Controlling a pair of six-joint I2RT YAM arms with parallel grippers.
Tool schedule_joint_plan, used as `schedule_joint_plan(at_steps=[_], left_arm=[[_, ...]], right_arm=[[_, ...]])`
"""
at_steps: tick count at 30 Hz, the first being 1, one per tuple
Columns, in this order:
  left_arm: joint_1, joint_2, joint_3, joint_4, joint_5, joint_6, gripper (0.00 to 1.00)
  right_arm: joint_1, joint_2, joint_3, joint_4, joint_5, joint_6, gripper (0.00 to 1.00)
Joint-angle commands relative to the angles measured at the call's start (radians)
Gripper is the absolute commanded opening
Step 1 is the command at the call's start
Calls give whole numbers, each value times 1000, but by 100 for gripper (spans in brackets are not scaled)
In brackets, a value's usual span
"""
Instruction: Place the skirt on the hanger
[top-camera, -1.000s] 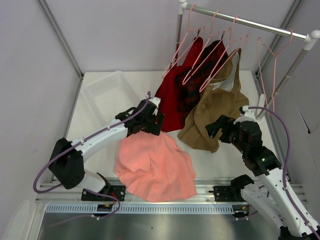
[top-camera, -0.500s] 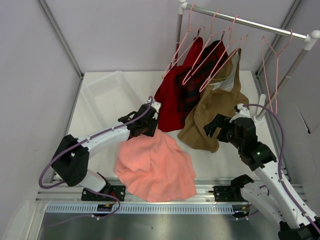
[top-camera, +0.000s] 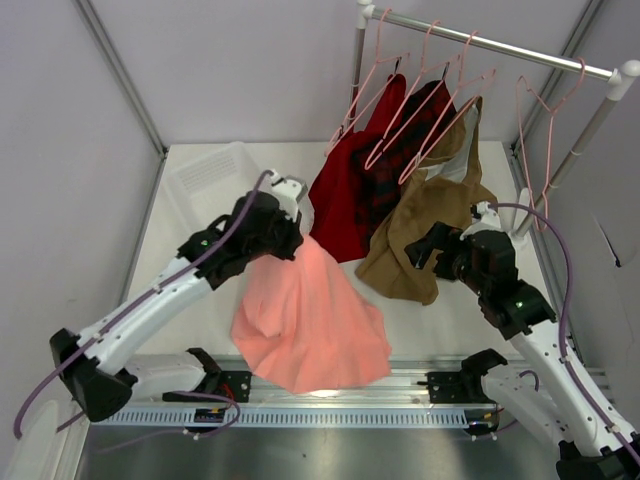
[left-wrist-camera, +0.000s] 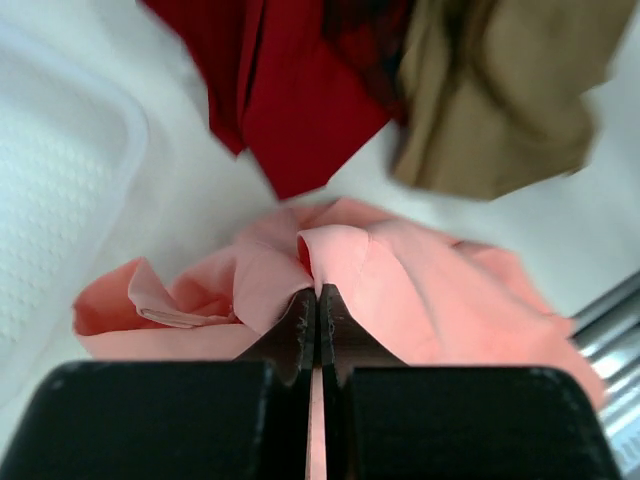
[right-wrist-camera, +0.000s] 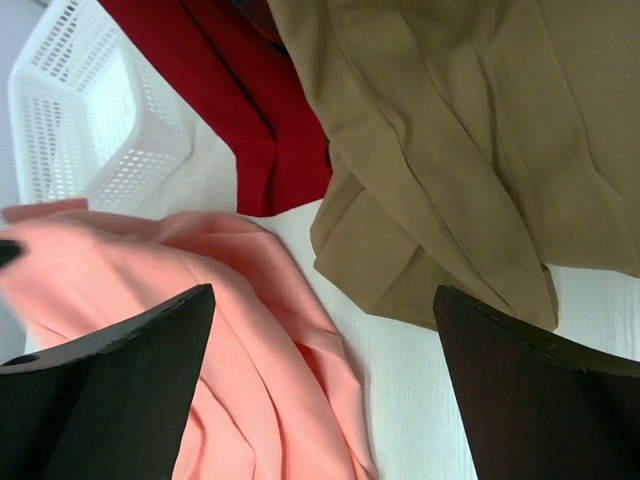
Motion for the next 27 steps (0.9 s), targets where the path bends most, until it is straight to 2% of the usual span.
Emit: schedule_joint_plan(at_steps=[1,3,6,9,11,13,15,16,17,22,23,27], left_arm=[[-22,-101,157,-11,2,16,0],[-24,-121,243,-12,-4,25,0],[-33,-147,280,35,19,63,0],[-50,-182,216,118,38,109,0],[-59,-181,194,95,44,101,0],[-90,-197,107,100,44,98,0],[-185,-230,33,155,-22,85,0],[-220,-259,-73,166,-46,57,0],[-284,-269,-108,173,-63,37,0],[-461,-326,-350,281,-117,-116,0],[-517,-329,-386,291,-123,-130,0],[-610,-244,-417,275,-107,-196,6]], right_arm=[[7,1,60,43,-31,22,99],[7,7,85,29,-8,29,99],[7,29,146,-41,88,67,99],[7,55,203,-86,92,78,99],[7,55,215,-89,75,92,99],[7,49,215,-91,50,103,99],[7,38,209,-107,38,114,99],[7,37,197,-117,26,114,100],[7,32,188,-127,16,112,99],[17,17,92,-143,-82,126,99],[25,15,73,-138,-114,127,99],[80,16,-13,-86,-146,126,99]])
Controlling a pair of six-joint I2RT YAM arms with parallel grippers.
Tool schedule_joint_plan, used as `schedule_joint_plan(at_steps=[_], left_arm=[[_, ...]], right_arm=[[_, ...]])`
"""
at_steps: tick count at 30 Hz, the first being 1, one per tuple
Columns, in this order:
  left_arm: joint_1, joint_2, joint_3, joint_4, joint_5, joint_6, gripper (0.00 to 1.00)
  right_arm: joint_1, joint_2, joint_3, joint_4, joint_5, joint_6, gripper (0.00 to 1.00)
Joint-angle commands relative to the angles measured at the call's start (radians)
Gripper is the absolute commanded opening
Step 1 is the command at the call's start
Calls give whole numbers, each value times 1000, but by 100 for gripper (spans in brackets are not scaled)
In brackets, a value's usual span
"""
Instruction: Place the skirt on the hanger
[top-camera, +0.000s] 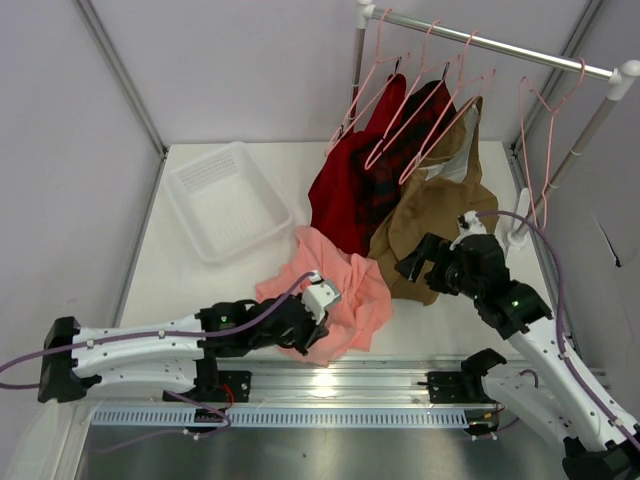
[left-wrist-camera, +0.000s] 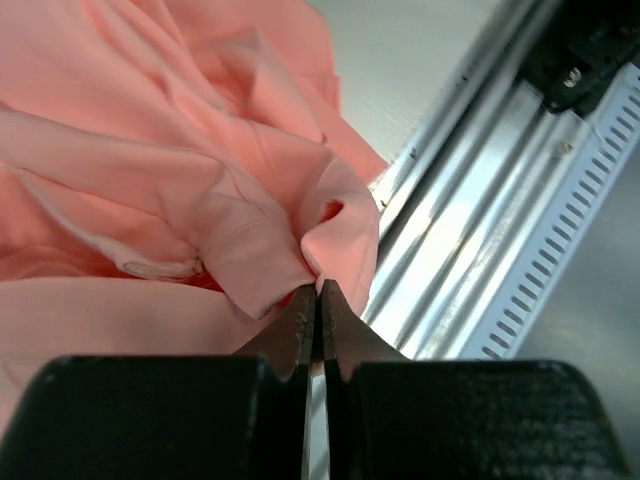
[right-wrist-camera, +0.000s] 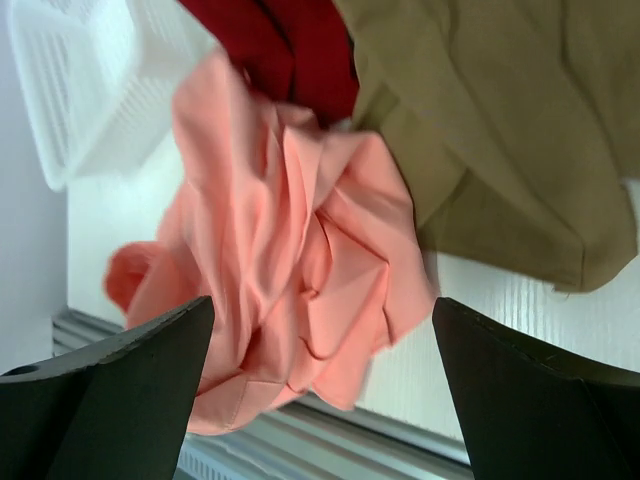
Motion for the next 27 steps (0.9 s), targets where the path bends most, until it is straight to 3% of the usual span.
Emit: schedule_joint_plan(at_steps=[1,4,5,6,10,17,22,27], left_arm=[[-65,49,1,76,-24,-114,9],[-70,97,7,2,-65,-175,55],[-70,95,13,-54,-138,-193,70],[-69,85,25,-86,-178,-210,99],[-20,43,125,-278,-358,-317,99],[111,-23,350,-557,-404,-388,99],[209,-27,331,-602,-306,-381,99],[209,-83,191,-464,-142,-292,99]], right_arm=[[51,5,-59,54,-70,6,99],[121,32,-88,93,-42,-14,99],[164,39,-91,106,-35,-25,99],[187,47,-93,119,-6,-35,99],[288,114,-77,179,67,-83,100],[414,313,4,248,186,-161,99],[468,465,84,309,163,-209,96],[506,585,142,326,166,-239,91]])
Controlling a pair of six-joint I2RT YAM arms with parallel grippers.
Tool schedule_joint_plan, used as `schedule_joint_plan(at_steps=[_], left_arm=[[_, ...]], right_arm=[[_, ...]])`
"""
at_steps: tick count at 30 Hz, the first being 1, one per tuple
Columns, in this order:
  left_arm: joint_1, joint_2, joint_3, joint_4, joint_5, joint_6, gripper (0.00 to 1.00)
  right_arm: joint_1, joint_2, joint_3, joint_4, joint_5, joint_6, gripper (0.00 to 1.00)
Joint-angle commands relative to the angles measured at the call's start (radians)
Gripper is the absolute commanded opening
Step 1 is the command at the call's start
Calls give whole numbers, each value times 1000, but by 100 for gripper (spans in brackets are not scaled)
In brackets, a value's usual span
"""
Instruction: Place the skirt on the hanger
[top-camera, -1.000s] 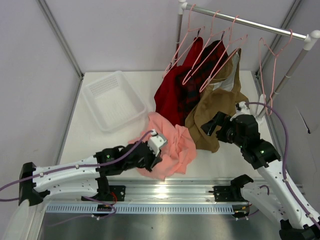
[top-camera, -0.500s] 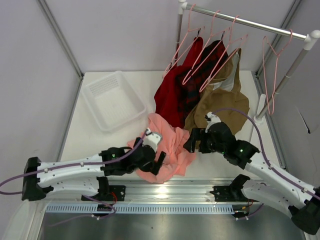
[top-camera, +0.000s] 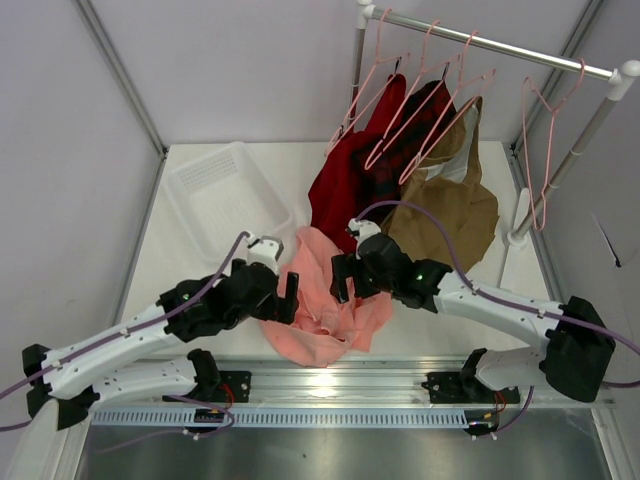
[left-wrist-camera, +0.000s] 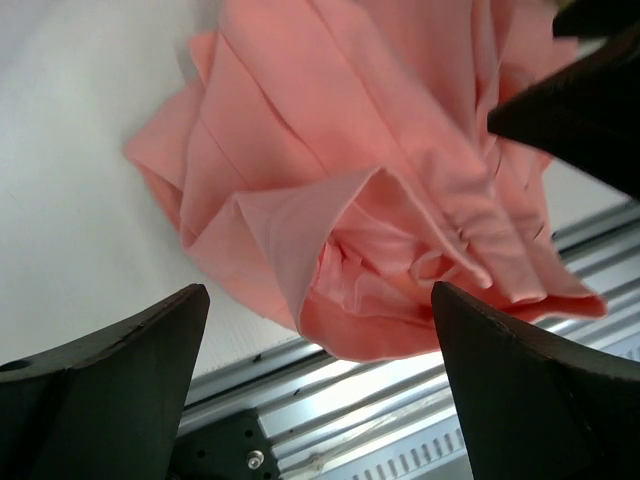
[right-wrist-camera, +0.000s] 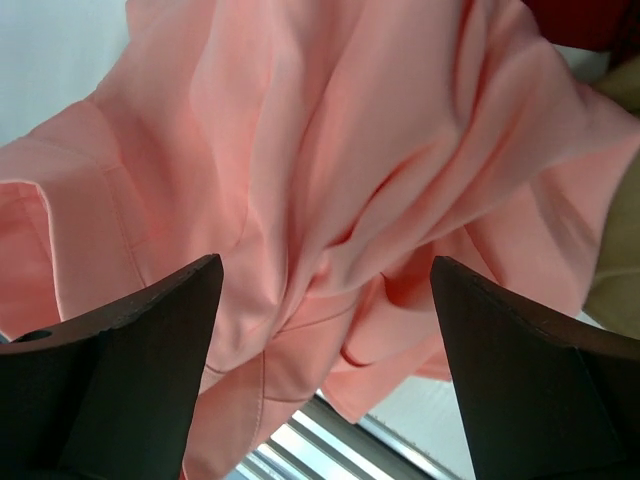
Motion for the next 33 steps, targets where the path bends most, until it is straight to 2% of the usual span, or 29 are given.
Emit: schedule_joint_plan(at_steps=[1,6,8,12,15,18,19,21,22,23,25,26,28,30,33], left_arm=[[4,-27,-78,74,140,64,99],[4,14,-99,110,158,127,91],[3,42,-103,110,86,136,84],[11,140,-66,130,-65,145,79],[17,209,-35,162,-61,200,78],[18,249,-52,203,-88,244,63],[21,258,-50,203,-105,242,47],[35,264,-34,203,-129,233,27],[43,263,-21,182,-175,213,4],[49,243,5,170,-198,175,0],[95,209,48,154,-240,141,0],[122,170,90,118,-244,70,0],[256,130,109,78,-205,3,0],[367,68,98,53,-180,-54,0],[429,19,54,31,-186,-98,0]], right_arm=[[22,46,48,54,18,-39,90],[22,71,47,66,47,1,86],[22,65,47,61,84,31,86],[23,40,45,58,135,47,87],[23,22,42,46,150,50,88],[23,8,39,21,191,65,90],[23,2,33,15,227,71,90],[23,-18,28,2,260,82,90],[25,-26,24,0,270,85,91],[23,-39,21,4,274,84,91],[23,-47,21,14,259,71,91],[23,-50,19,41,223,61,91],[29,-52,11,80,184,24,91],[38,-35,8,138,149,-2,90],[49,19,28,187,126,-10,90]])
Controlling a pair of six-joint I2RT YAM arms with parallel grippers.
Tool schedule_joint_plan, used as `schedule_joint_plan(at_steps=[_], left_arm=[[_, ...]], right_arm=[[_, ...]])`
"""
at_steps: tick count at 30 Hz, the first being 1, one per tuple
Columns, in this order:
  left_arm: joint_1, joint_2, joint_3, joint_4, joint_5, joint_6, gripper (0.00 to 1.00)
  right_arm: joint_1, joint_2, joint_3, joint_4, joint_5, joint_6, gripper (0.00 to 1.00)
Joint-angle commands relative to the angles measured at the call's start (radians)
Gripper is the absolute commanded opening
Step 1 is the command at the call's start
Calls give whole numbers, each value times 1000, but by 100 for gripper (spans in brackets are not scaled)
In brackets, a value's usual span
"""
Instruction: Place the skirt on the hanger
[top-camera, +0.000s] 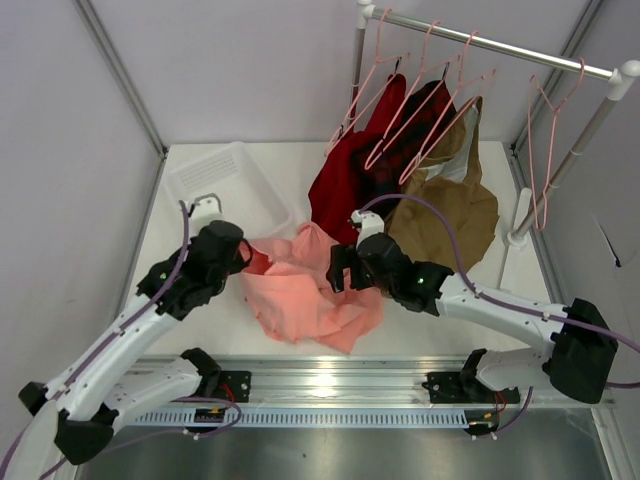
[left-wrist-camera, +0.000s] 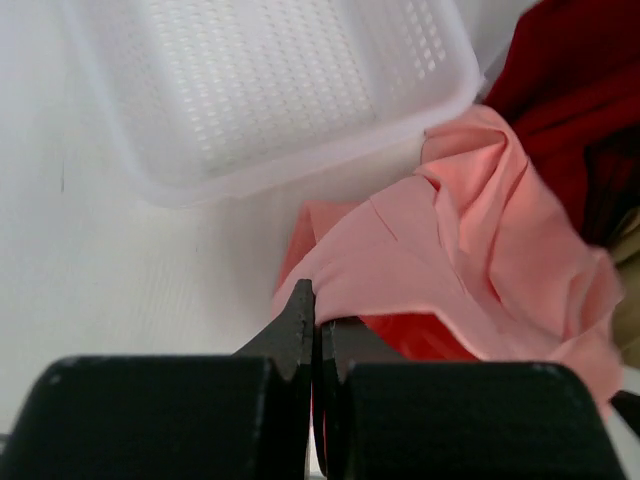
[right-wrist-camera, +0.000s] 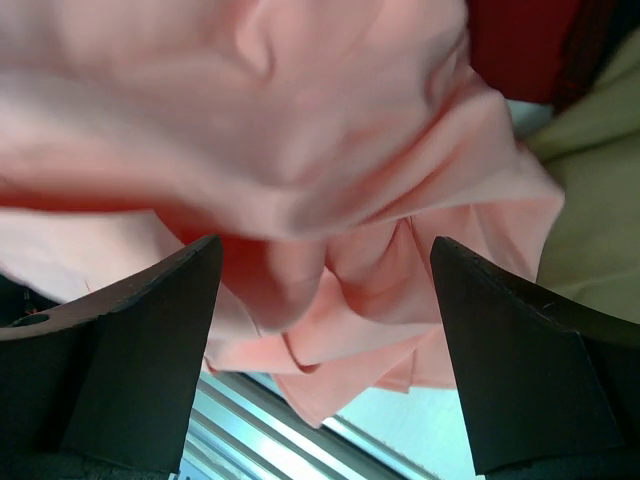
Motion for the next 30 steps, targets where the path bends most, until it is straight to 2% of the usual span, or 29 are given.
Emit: schedule_joint_plan(at_steps=[1,10,16,20,22,24,27,28,29,30], left_arm=[[51,-53,-30,-63,-30,-133,0],[52,-144,-231,-103,7,-307,0],[54,-130,-265,-102,-1,-324,0],[54,-137,-259,-108,-21,-322,0],[54,-148,-253,-111,-34,-316,0],[54,-164,-242,-112,-41,-304,0],[56,-183,-230,-117,-51,-290,0],[56,-188,-230,-115,-53,-284,0],[56,-191,-228,-109,-54,-275,0],[56,-197,-225,-105,-54,-258,0]], right_arm=[[15,56,28,118,-46,-42,90],[30,300,207,135,-123,-22,88],[51,400,258,143,-183,-18,84],[76,466,287,117,-149,-44,74],[79,487,293,103,-147,-45,65],[79,515,292,92,-132,-41,60],[80,527,307,60,-92,-44,37],[79,524,313,46,-77,-42,13],[79,518,325,32,-59,-44,0],[80,497,354,-9,-17,-39,0]])
